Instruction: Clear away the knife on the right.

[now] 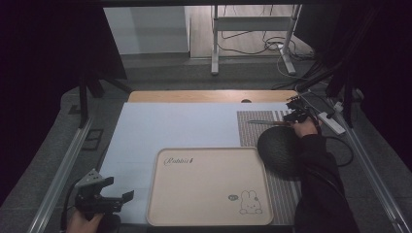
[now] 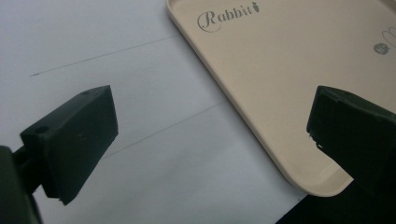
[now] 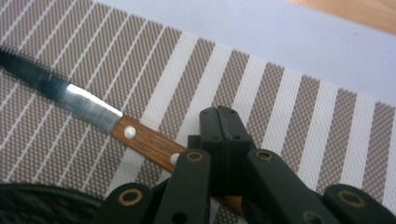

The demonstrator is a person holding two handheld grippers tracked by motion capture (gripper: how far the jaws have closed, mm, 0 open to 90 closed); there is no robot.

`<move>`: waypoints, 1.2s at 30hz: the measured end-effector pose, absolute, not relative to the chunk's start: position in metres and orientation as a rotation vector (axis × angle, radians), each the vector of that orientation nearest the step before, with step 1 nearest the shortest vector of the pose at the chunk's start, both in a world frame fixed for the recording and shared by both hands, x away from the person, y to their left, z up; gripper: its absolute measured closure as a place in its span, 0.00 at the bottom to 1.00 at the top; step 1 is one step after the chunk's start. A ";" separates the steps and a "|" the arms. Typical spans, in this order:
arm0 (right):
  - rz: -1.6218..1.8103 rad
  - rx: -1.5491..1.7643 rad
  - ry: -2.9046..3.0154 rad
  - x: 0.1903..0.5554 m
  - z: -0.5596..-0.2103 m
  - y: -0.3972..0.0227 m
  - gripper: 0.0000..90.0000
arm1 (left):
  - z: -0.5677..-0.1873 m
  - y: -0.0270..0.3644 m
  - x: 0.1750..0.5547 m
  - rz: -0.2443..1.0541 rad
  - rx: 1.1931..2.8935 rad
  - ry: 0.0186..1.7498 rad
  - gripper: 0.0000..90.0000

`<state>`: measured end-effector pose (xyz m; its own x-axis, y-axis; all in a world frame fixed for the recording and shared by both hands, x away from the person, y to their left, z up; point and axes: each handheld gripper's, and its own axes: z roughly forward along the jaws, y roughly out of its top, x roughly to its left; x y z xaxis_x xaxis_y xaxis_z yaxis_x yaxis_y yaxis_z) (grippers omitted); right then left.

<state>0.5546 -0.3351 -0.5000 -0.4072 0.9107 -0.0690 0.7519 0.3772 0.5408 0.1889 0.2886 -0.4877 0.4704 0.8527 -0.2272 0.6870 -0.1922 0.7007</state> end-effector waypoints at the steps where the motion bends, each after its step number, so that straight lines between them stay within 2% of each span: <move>1: 0.623 1.450 2.284 0.554 -0.501 -0.336 0.99 | -0.488 0.289 0.189 0.272 1.945 1.280 0.02; 21: 0.609 1.495 2.381 0.532 -0.495 -0.355 0.98 | -0.487 0.287 0.189 0.283 1.959 1.280 0.03; 26: 0.644 1.519 2.322 0.534 -0.489 -0.357 0.79 | -0.487 0.286 0.189 0.284 1.960 1.281 0.03; 32: 0.713 1.509 2.325 0.537 -0.481 -0.349 0.40 | -0.487 0.286 0.189 0.285 1.962 1.284 0.03; 36: 0.733 1.494 2.350 0.541 -0.483 -0.337 0.19 | -0.487 0.286 0.189 0.283 1.963 1.285 0.03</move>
<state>0.5411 -0.3374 -0.4828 -0.4364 0.8985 0.0481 0.7666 0.3434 0.5426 0.1892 0.2861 -0.4874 0.4690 0.8576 -0.2113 0.6891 -0.2057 0.6948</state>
